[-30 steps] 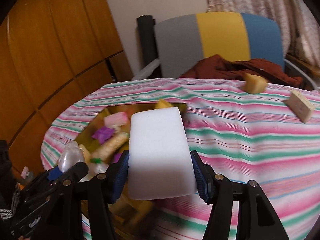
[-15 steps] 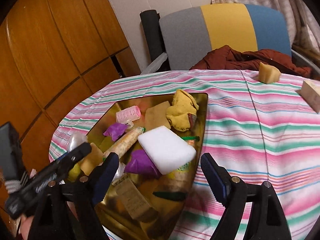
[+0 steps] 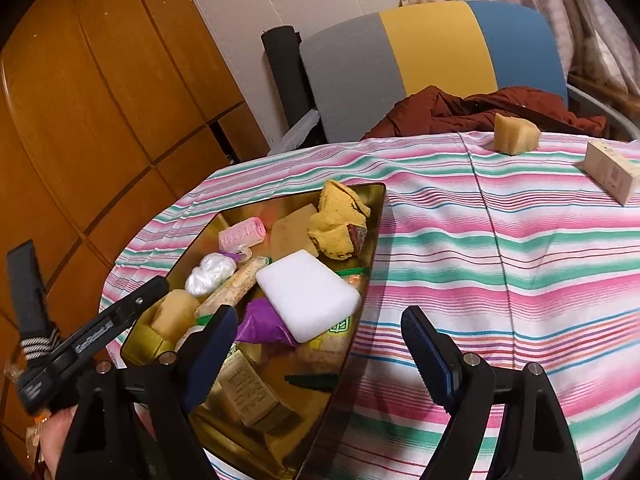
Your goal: Organize objects
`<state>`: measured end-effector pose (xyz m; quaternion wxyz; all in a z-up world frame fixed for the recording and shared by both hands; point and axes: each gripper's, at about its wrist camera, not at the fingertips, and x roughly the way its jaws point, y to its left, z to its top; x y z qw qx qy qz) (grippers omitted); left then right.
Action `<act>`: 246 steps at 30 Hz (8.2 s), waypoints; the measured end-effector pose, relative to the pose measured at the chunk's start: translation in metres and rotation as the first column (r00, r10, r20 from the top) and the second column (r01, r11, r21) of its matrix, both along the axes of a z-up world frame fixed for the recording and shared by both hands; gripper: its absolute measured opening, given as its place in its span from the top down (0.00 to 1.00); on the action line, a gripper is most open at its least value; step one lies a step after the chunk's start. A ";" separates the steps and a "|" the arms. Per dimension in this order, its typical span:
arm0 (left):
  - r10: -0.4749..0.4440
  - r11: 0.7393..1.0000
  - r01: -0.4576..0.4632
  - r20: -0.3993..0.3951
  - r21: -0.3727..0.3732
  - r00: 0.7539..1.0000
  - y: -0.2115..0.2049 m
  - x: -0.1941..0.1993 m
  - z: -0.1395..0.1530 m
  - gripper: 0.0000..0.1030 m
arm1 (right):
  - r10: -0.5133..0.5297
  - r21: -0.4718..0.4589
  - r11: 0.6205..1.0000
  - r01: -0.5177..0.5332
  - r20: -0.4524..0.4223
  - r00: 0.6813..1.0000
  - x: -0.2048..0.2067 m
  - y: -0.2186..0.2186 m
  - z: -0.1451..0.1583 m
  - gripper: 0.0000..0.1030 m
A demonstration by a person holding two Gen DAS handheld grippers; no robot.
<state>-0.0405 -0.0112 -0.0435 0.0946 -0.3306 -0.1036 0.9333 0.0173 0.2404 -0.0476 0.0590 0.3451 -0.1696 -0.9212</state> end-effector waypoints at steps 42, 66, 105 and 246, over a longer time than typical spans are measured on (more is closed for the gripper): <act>-0.555 0.827 0.558 0.062 -0.062 0.830 0.212 0.064 0.009 0.31 | -0.367 0.195 0.918 0.346 0.083 0.927 0.022 0.223 -0.031 0.14; -0.599 0.781 0.620 0.194 -0.073 0.777 0.282 0.025 -0.014 0.31 | -0.410 0.313 0.865 0.393 -0.012 0.912 -0.089 0.376 -0.029 0.08; -0.556 0.741 0.553 0.114 -0.381 0.823 0.480 -0.214 -0.039 0.20 | -0.438 0.319 0.856 0.406 0.030 0.899 -0.101 0.379 -0.055 0.50; 0.074 0.996 -0.079 -0.093 -0.048 0.993 -0.034 0.039 0.006 0.40 | 0.207 0.121 0.972 -0.201 -0.046 0.977 -0.031 -0.068 0.016 0.52</act>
